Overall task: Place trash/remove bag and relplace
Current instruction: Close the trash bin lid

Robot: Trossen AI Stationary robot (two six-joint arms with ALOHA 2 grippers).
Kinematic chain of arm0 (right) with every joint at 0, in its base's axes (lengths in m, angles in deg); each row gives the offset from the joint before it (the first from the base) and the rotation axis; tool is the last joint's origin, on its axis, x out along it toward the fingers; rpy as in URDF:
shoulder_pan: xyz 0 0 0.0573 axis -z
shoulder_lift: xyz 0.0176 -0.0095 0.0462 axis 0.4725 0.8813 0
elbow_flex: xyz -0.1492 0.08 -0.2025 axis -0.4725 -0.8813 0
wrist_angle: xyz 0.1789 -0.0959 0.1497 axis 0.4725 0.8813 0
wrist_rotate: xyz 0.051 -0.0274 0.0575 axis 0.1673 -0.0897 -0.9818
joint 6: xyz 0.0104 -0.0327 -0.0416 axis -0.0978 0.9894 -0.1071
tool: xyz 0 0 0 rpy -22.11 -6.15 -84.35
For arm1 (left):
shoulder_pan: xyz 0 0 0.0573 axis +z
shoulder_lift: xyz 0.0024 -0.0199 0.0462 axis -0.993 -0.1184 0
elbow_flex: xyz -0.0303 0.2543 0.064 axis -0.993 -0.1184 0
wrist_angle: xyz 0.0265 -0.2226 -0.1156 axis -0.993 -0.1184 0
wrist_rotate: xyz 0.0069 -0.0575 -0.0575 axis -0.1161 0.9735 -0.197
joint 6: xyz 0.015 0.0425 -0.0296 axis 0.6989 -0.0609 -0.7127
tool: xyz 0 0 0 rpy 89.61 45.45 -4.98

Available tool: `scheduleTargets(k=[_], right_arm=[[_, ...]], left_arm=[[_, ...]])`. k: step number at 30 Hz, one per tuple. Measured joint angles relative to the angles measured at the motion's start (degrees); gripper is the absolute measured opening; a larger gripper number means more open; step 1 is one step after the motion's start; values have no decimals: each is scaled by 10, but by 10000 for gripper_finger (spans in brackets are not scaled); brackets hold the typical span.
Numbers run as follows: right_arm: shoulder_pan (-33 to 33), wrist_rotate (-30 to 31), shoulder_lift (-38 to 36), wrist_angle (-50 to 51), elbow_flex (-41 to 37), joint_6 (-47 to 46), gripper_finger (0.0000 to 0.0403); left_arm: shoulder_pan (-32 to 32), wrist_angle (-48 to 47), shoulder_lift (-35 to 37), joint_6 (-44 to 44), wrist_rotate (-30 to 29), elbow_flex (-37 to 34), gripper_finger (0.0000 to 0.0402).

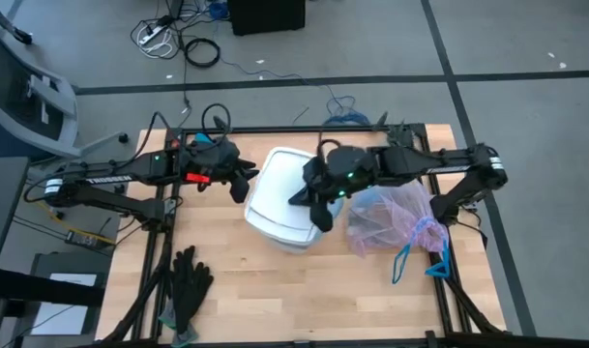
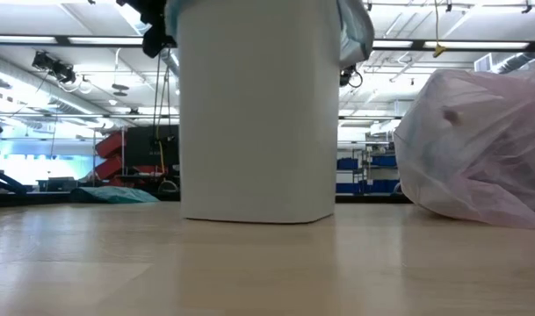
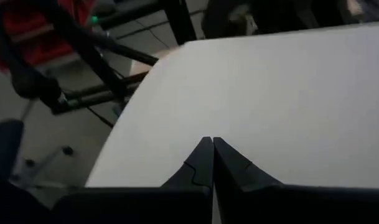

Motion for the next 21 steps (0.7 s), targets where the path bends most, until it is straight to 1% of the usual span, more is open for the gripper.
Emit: scheduleTargets(k=[3, 6, 12, 17, 21], right_arm=[[0, -13, 24, 30, 4, 5, 0], [5, -22, 33, 59, 7, -13, 0], [7, -18, 13, -16, -1, 9, 0], [13, -11, -3, -24, -2, -6, 0], [11, -30, 5, -69, -2, -4, 0]], left_arm=[[-7, -1, 0, 0, 2, 0, 131], [-14, 0, 0, 0, 1, 0, 131], [-25, -2, 0, -13, -1, 0, 131], [-35, 8, 0, -35, -24, -1, 131], [-44, 33, 0, -40, -33, -1, 131]])
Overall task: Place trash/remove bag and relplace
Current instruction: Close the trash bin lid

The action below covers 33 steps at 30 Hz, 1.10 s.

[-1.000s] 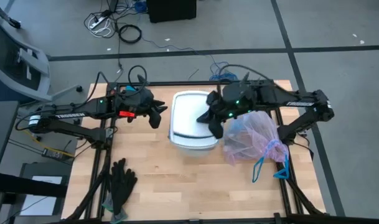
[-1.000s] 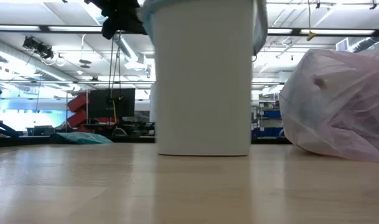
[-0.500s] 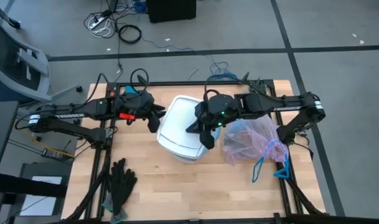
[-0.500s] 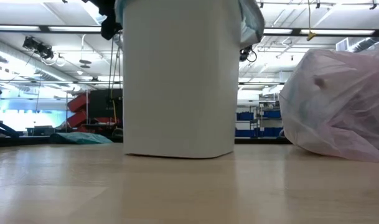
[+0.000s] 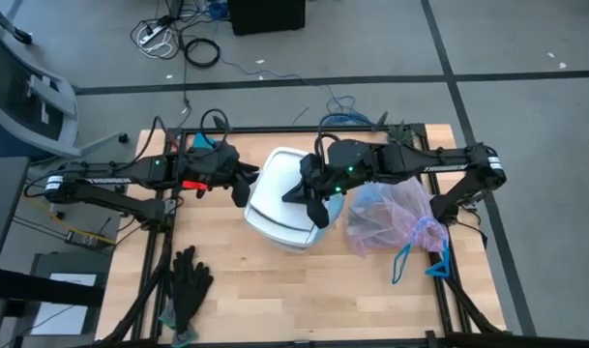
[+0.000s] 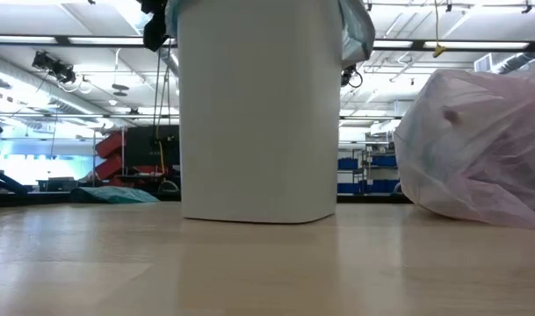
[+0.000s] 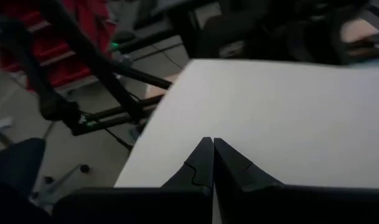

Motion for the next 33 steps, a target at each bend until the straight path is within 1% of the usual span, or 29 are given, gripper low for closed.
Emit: scheduleTargets(k=[4, 7, 9, 13, 15, 18, 21, 30, 33], right_arm=[[-1, -27, 11, -42, 1, 3, 0], [-1, -37, 17, -42, 1, 3, 0], [-1, -41, 18, -21, 1, 3, 0], [-1, -35, 26, 43, 5, 0, 0], [0, -20, 24, 76, 5, -8, 0], [-1, 5, 16, 84, 4, -18, 0], [-1, 8, 14, 84, 4, -19, 0], [9, 18, 15, 95, 3, -11, 0], [22, 20, 16, 95, 3, -10, 0]], left_arm=[[-4, 26, 0, -3, -3, 0, 131], [-5, 28, 0, -3, -3, 0, 131], [-5, 28, 0, -3, -3, 0, 131], [-5, 20, 0, -4, -3, 0, 131], [-5, 4, 0, -4, -5, 0, 131], [-5, -37, 6, -5, -17, 0, 131], [-7, -42, 13, -6, -18, 0, 131], [-55, 92, 27, 39, 23, 1, 131], [-61, 101, 28, 41, 43, 1, 131]])
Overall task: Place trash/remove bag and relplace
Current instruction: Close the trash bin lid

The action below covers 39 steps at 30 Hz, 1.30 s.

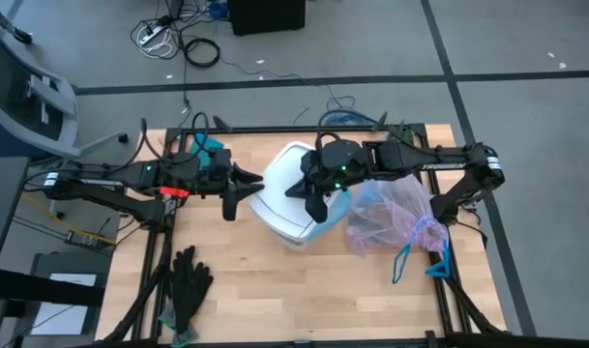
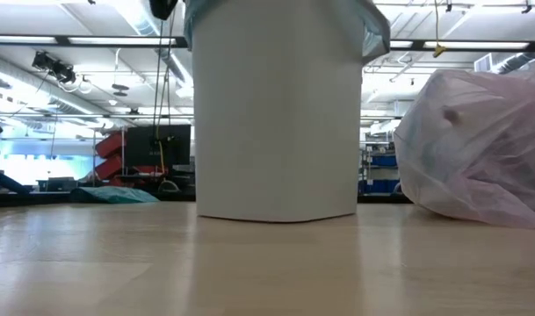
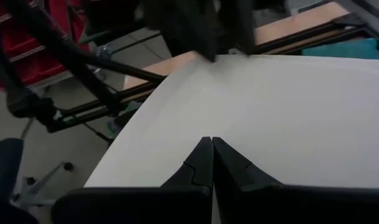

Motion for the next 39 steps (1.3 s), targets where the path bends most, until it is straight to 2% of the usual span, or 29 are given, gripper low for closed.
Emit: scheduleTargets(k=[7, 14, 21, 24, 25, 29, 32, 35, 39], right_arm=[[31, -8, 0, -4, 0, 10, 0], [42, -24, 1, -20, -1, 12, 0], [53, -27, 1, -19, -1, 18, 0], [57, -23, 1, -20, -1, 21, 0], [57, -23, 1, -20, -1, 22, 0], [57, -22, 1, -17, -1, 27, 0], [58, -21, 1, -17, -1, 29, 0], [58, -21, -2, -24, -2, 35, 0], [52, -4, -17, -37, -3, 39, 0]], left_arm=[[-5, 38, -1, 25, 34, 6, 131], [-13, 8, -36, 79, 21, 56, 129], [-34, -175, -130, 96, -27, 166, 105], [-49, -269, -166, 64, -109, 208, 90], [-53, -289, -173, 57, -121, 214, 83], [-72, -269, -180, 82, -134, 225, 58], [-88, -250, -176, 127, -172, 246, 46], [-94, -242, -153, 156, -207, 281, 40], [-97, -263, -139, 159, -226, 287, 39]])
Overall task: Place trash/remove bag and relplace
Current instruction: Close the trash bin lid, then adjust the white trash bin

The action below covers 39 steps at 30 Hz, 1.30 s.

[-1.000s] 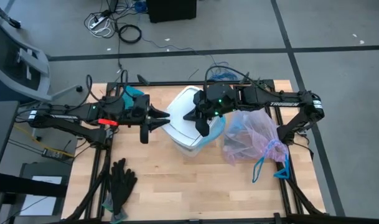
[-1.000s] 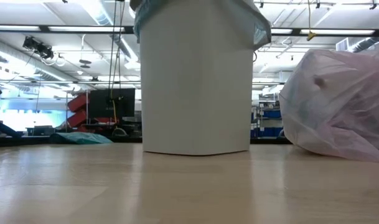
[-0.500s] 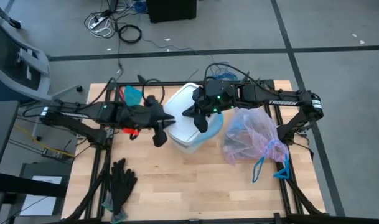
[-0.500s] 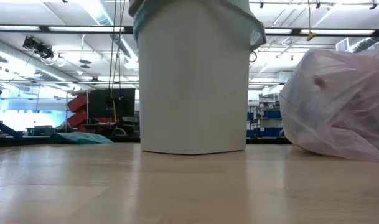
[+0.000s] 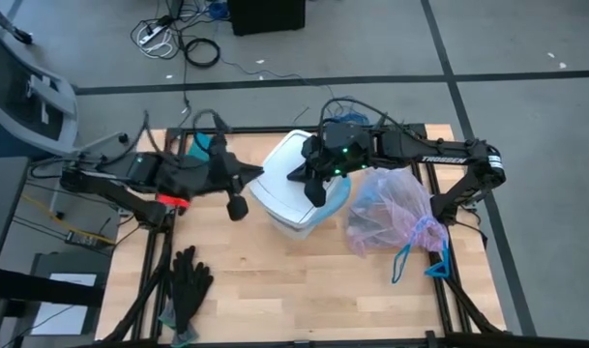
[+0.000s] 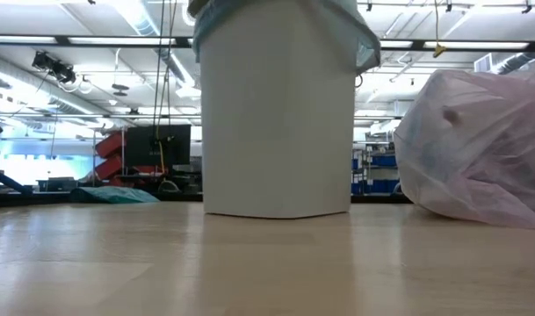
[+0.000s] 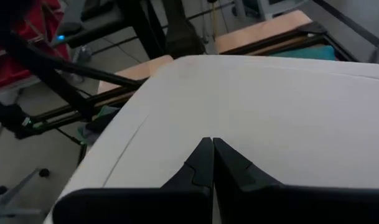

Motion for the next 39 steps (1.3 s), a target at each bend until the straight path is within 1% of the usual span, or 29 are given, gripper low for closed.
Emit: scheduleTargets(k=[3, 5, 7, 10, 12, 18, 22, 30, 35, 37, 39], right_arm=[[0, 18, -24, 12, -1, -1, 0], [0, 39, -42, 29, -1, 1, 0], [0, 63, -58, 47, -1, 2, 0], [0, 87, -80, 69, -1, 1, 0], [1, 97, -92, 84, 0, -8, 0], [0, 149, -111, 177, 1, -60, 0], [-3, 154, -113, 215, 1, -80, 0], [-7, 154, -113, 213, 1, -79, 0], [-7, 155, -119, 209, 2, -79, 0], [-7, 166, -127, 208, 2, -79, 0], [-7, 174, -135, 210, 2, -82, 0]], left_arm=[[0, -33, 4, -17, -12, -4, 39], [0, -44, 10, -32, -21, 0, 39], [0, -74, 14, -50, -29, 0, 39], [0, -101, 11, -71, -30, -2, 39], [0, -113, 11, -83, -32, -2, 39], [0, -157, 11, -115, -34, -19, 39], [0, -150, 13, -119, -3, -36, 39], [0, -150, 12, -135, 75, -61, 39], [0, -149, 12, -150, 86, -61, 39], [0, -149, 12, -155, 87, -61, 39], [0, -148, 12, -160, 103, -61, 39]])
